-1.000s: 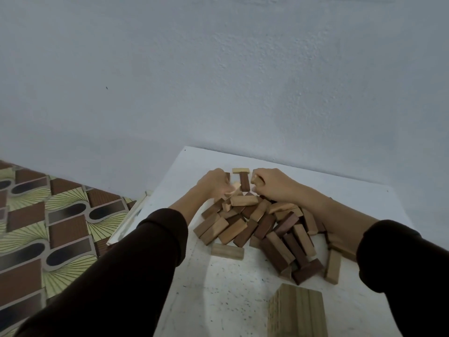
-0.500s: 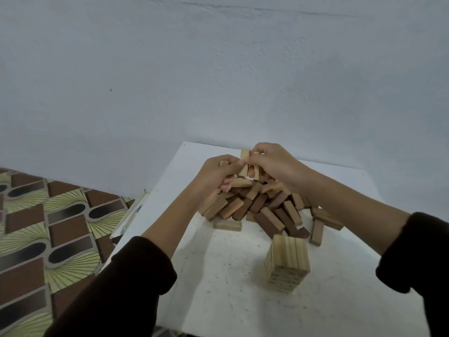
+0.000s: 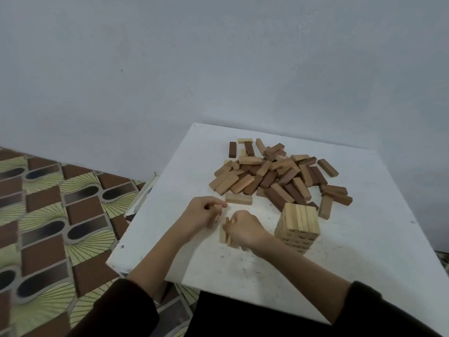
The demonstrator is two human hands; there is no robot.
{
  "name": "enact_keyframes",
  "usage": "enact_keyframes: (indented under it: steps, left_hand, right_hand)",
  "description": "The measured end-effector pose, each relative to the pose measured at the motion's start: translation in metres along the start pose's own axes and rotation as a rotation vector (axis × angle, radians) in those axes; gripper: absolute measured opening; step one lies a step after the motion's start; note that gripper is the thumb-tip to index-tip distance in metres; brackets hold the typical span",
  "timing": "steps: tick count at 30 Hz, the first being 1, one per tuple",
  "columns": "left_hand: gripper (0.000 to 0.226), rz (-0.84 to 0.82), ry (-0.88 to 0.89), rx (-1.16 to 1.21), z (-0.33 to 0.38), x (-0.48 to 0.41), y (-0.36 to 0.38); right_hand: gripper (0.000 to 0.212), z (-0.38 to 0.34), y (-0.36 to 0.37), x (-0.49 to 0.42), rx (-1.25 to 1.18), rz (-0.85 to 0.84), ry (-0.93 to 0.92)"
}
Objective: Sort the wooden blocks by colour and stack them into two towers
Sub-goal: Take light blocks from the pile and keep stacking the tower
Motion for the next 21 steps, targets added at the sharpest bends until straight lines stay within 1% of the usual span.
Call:
enact_keyframes:
  steps: [2,3,7,9,10,13,16,17,19,21]
  left_hand:
    - [0.009,0.128,0.028,-0.043,-0.006,0.001,-0.005]
    - [0.008,0.161,0.037,-0.078,-0.008,0.001,-0.006]
    - [0.008,0.200,0.030,-0.159,-0.013,0.000,-0.003]
    - [0.013,0.231,0.044,-0.214,-0.013,-0.001,-0.001]
    - [0.016,0.247,0.059,-0.251,-0.013,-0.002,0.000]
    - [0.023,0.302,0.069,-0.301,-0.013,-0.002,0.001]
    - [0.023,0.320,0.060,-0.309,-0.015,-0.001,0.001]
    - [0.023,0.319,0.061,-0.314,-0.016,0.000,0.001]
    - [0.028,0.304,0.054,-0.322,-0.018,0.004,0.002]
    - [0.036,0.270,0.042,-0.322,-0.019,0.009,0.004]
  right_hand:
    - [0.020,0.007,0.009,-0.014,-0.005,0.023,0.040]
    - [0.023,0.009,0.011,-0.019,0.011,0.045,0.047]
    - [0.030,0.011,0.010,-0.029,0.062,0.138,0.052]
    - [0.046,0.013,0.006,-0.029,0.061,0.142,0.044]
    - [0.047,0.015,0.005,-0.029,0.087,0.143,0.035]
    - [0.041,0.015,0.001,-0.025,0.169,0.184,0.008]
    - [0.028,0.017,0.000,-0.023,0.150,0.226,-0.047]
    - [0.028,0.017,-0.001,-0.022,0.130,0.243,-0.077]
    - [0.034,0.017,-0.001,-0.020,0.113,0.261,-0.138]
    - [0.041,0.017,0.000,-0.018,0.099,0.245,-0.183]
Point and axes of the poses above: each hand's wrist, its own x-axis away from the middle knuckle, its own y-axis out of the palm, z = x × y, the point moved 3 cm from there along -x, towards the middle knuckle, and after that the axes turned 4 degrees about x, right-handed, at the moved point
